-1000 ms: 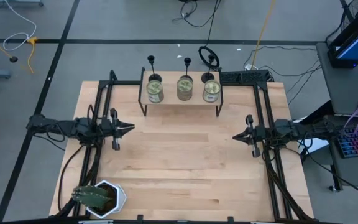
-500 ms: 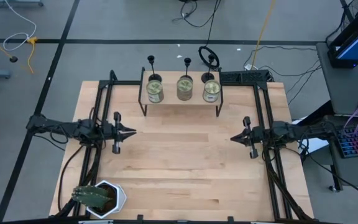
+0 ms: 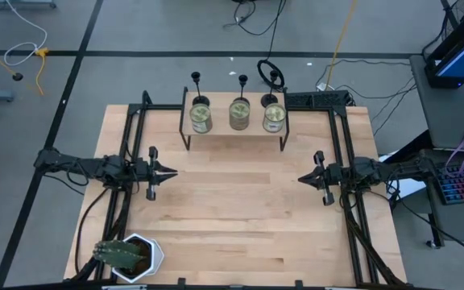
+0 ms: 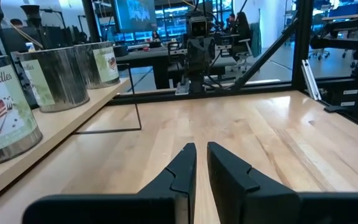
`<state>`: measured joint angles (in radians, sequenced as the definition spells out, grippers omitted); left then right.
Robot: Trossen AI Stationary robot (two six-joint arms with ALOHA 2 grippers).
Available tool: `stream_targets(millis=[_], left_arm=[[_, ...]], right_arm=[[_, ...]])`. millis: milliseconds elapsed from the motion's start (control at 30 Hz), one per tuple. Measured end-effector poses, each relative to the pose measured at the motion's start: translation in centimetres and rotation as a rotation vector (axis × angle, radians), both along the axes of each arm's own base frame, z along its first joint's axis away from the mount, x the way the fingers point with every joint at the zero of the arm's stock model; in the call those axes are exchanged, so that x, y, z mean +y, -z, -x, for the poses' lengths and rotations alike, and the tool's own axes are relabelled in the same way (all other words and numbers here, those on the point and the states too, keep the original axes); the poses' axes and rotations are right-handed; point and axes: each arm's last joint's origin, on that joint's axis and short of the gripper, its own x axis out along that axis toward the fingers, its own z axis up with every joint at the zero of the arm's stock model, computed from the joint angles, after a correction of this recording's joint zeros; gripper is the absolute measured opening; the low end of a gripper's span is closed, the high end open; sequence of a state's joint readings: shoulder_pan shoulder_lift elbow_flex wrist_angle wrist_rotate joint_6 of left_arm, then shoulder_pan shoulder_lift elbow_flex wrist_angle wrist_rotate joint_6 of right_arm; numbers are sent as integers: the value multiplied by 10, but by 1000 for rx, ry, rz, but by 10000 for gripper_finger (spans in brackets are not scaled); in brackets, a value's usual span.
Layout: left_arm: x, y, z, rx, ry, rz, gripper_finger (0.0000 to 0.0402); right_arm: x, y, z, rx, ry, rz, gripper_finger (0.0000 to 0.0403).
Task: Pick & Place candle stick holders
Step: Return to Home Position
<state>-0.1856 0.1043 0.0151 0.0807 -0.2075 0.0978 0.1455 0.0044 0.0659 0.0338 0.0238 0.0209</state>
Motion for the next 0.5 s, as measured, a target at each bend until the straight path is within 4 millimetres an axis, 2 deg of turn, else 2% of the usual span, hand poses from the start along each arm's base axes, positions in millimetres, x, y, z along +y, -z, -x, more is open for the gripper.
stream_targets(millis=[500], left_arm=[[0, 0, 0, 0, -2, 3, 47]], right_arm=[[0, 0, 0, 3, 0, -19, 4]])
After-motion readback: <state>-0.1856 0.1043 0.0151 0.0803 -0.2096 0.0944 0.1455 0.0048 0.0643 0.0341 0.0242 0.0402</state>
